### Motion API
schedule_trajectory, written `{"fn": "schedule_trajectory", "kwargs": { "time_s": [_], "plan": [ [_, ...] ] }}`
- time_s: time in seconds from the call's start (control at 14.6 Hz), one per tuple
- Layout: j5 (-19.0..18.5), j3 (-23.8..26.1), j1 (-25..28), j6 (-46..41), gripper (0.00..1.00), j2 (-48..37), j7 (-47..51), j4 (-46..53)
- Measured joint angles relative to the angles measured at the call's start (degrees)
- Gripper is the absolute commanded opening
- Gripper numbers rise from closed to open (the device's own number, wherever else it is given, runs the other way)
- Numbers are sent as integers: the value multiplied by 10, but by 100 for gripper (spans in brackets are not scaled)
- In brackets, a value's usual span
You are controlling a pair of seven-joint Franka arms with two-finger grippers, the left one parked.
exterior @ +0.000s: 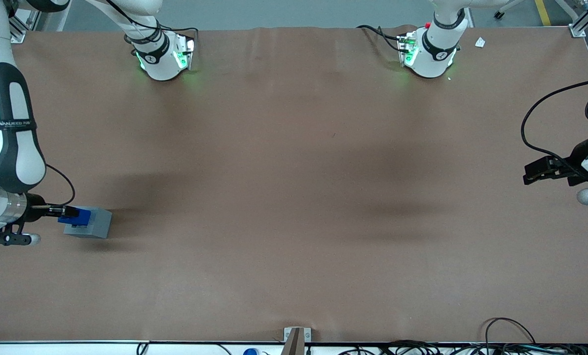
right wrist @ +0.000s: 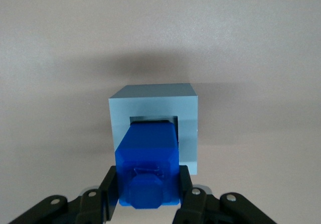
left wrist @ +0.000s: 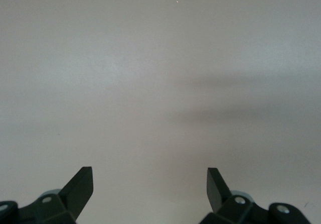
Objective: Insert blue part into gray base with right arm
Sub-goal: 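Lower the blue block into the gray base's opening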
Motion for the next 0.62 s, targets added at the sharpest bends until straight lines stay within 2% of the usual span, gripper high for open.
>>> {"fn": "schedule_trajectory", "kwargs": {
  "time_s": [0.62],
  "plan": [
    [-20, 3, 3, 12, 0, 15, 33, 4]
  ]
}}
